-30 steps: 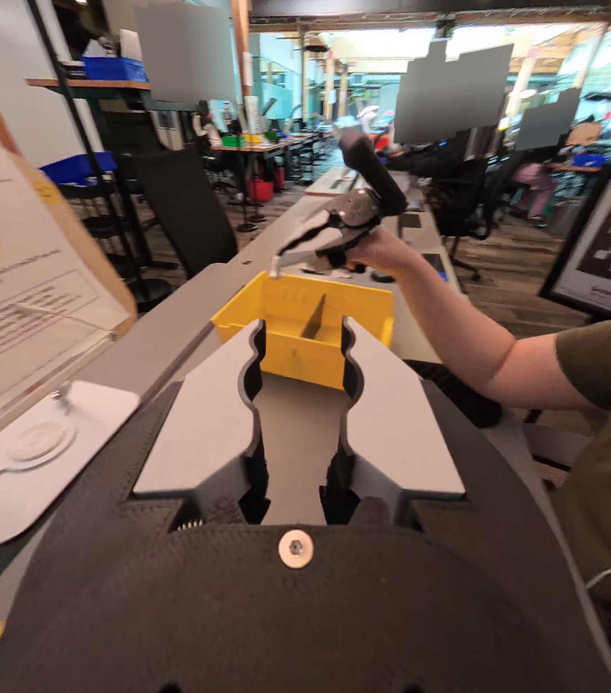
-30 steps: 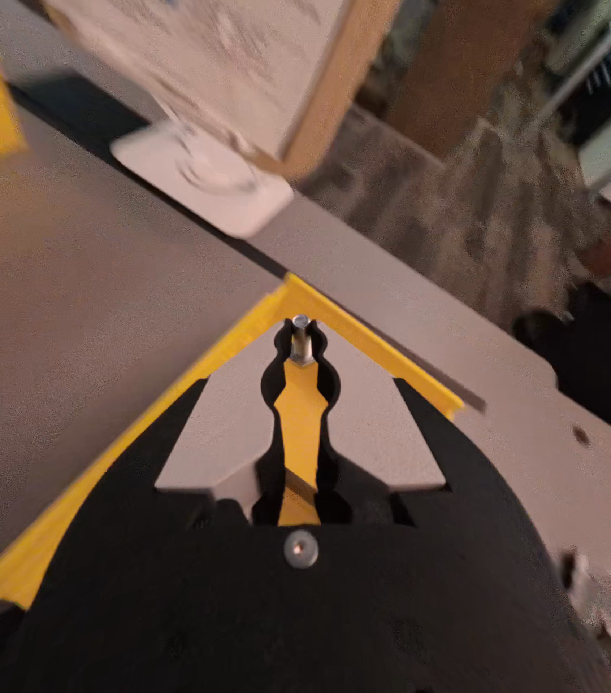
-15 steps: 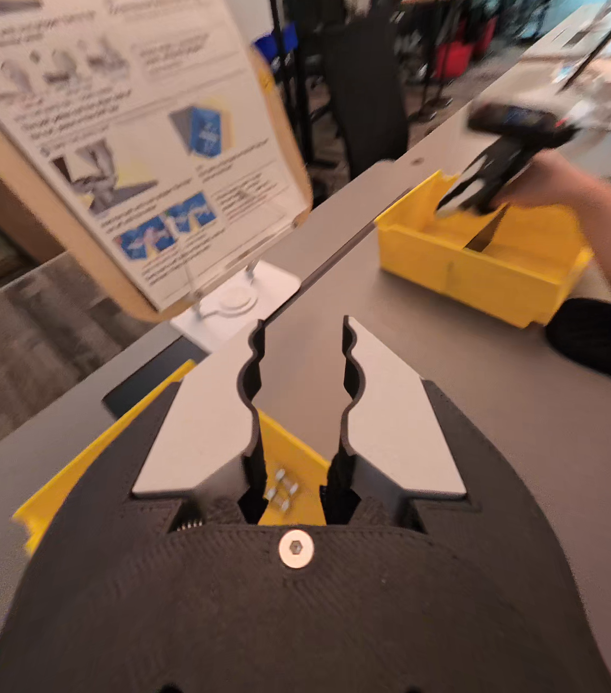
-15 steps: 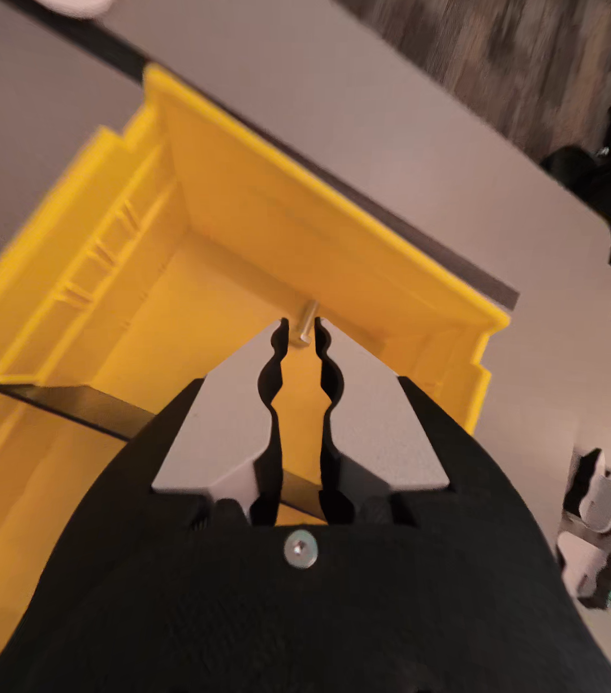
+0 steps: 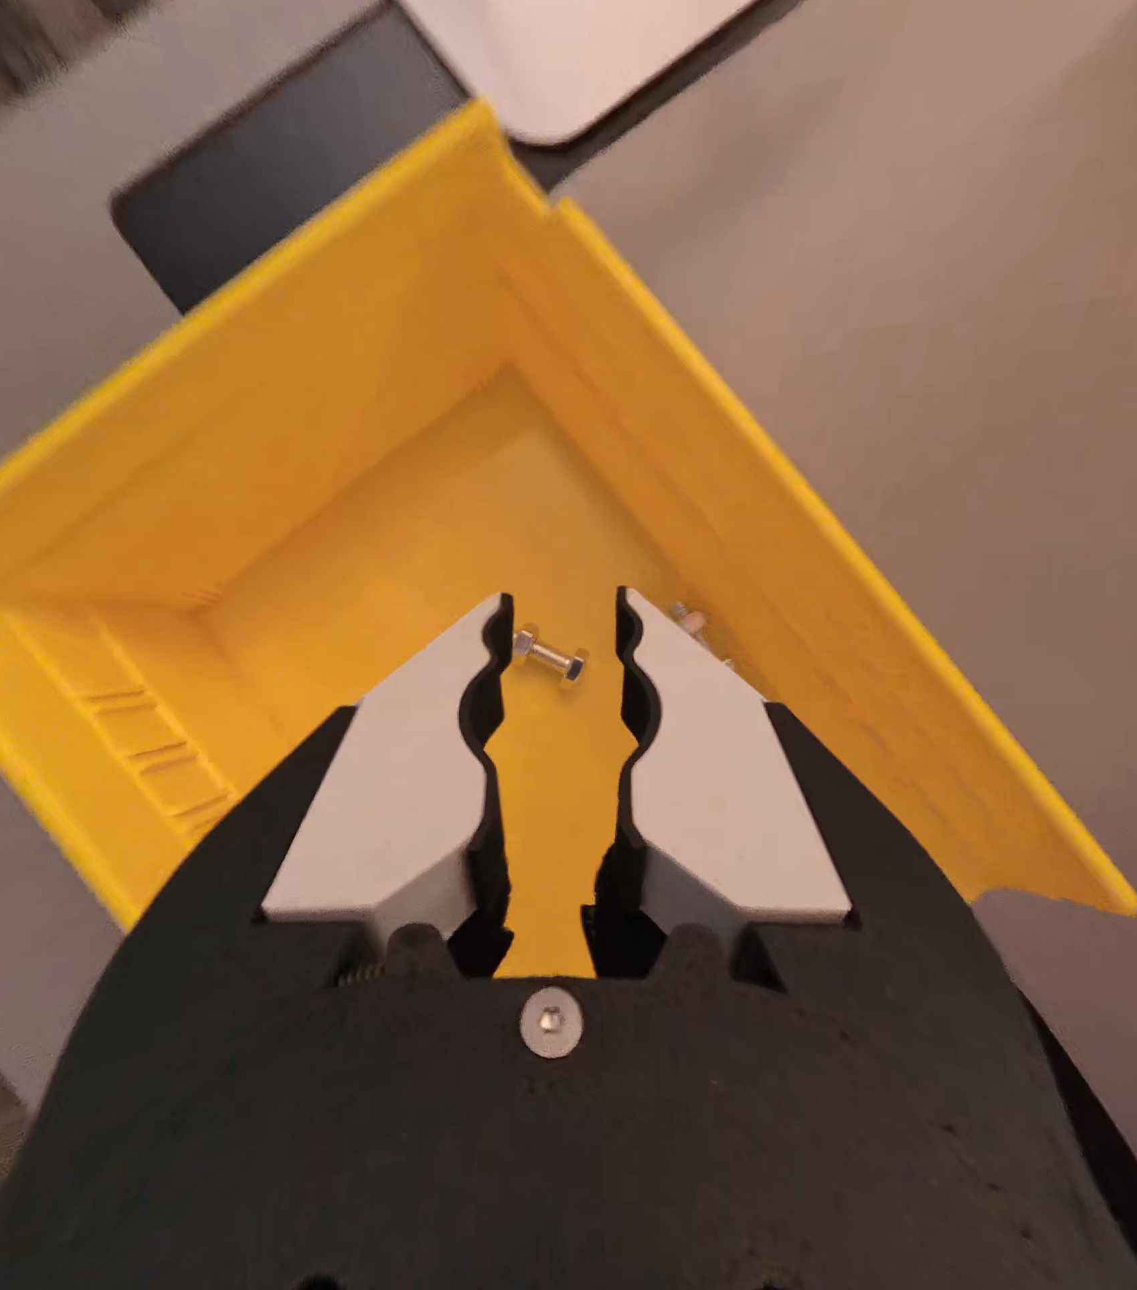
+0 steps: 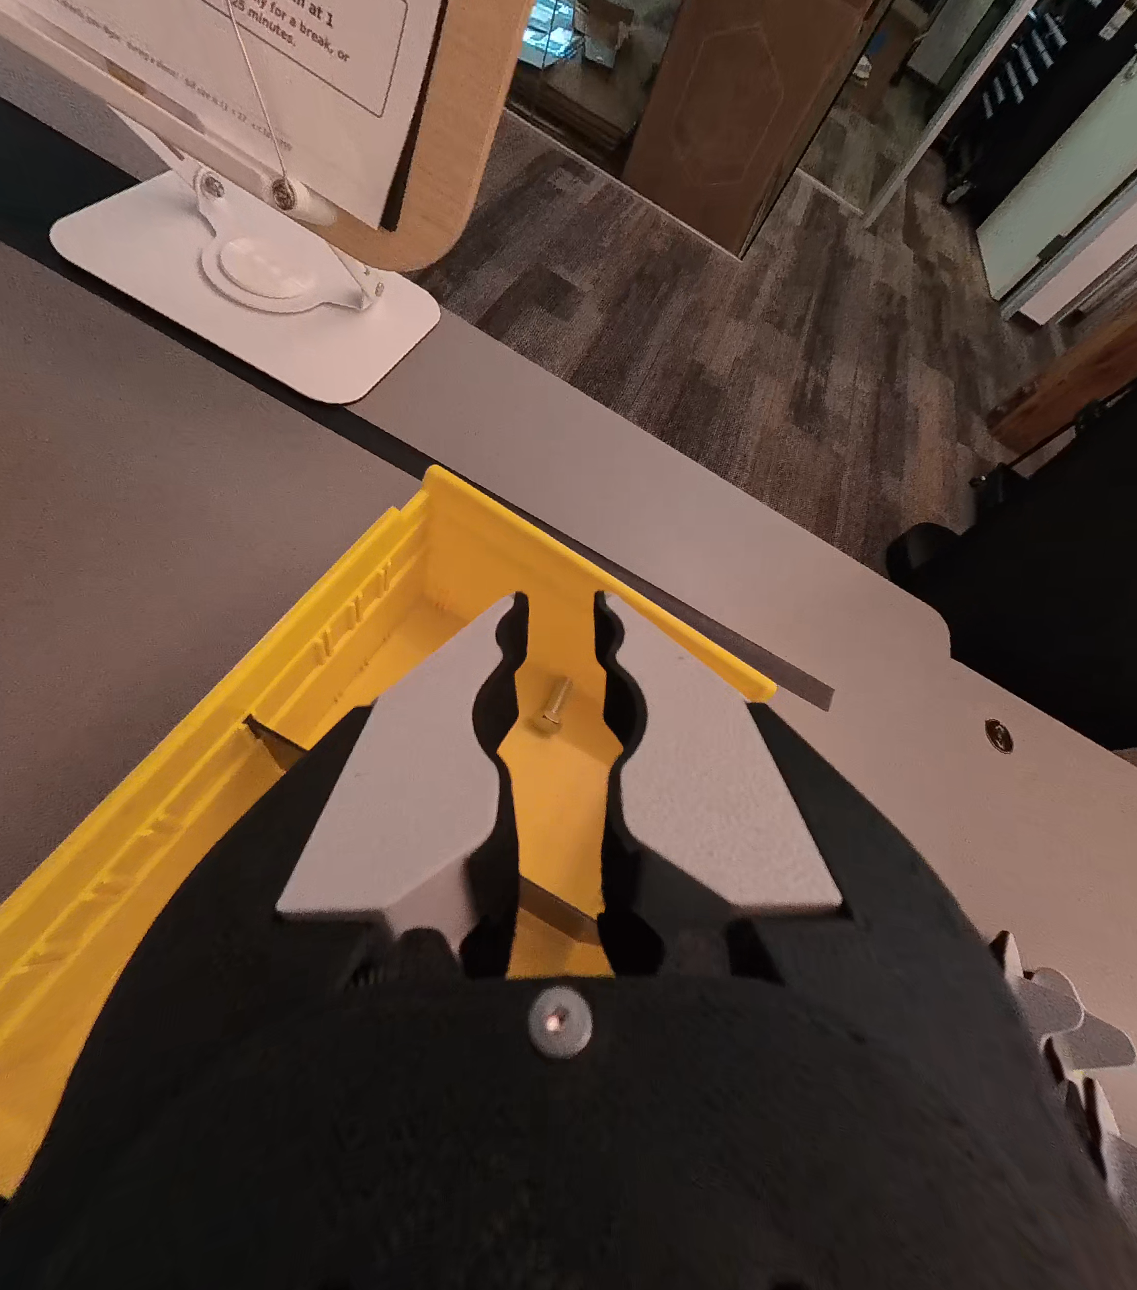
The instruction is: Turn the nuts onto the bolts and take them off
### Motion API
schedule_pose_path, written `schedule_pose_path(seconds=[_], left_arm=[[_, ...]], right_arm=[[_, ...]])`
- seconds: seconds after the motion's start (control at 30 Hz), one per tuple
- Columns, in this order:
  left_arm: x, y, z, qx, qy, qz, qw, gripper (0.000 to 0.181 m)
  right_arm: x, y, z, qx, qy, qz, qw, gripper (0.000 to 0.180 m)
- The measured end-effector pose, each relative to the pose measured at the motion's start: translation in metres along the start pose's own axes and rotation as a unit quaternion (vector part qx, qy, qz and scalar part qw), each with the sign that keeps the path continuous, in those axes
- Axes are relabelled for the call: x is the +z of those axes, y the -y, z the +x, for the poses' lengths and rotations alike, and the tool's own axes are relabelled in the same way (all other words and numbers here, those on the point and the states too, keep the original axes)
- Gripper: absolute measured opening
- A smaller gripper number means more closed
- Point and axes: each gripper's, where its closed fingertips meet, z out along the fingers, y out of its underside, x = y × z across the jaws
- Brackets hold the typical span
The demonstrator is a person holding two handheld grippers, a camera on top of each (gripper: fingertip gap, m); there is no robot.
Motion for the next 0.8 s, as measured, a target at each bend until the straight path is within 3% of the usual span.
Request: schedule_pose_path(seconds=[0.4, 0.8], left_arm=[[0.054, -0.047, -0.005, -0.159, 0.018, -0.161, 0.974, 0.02], [0.055, -0.058, -0.008, -0.184, 0.045, -0.191, 0.963, 0.025]], right_arm=[[0.018, -0.02, -0.011, -0.054, 0.006, -0.055, 0.997, 0.021], [0.018, -0.024, -0.01, -0.058, 0.009, -0.063, 0.996, 0.022]])
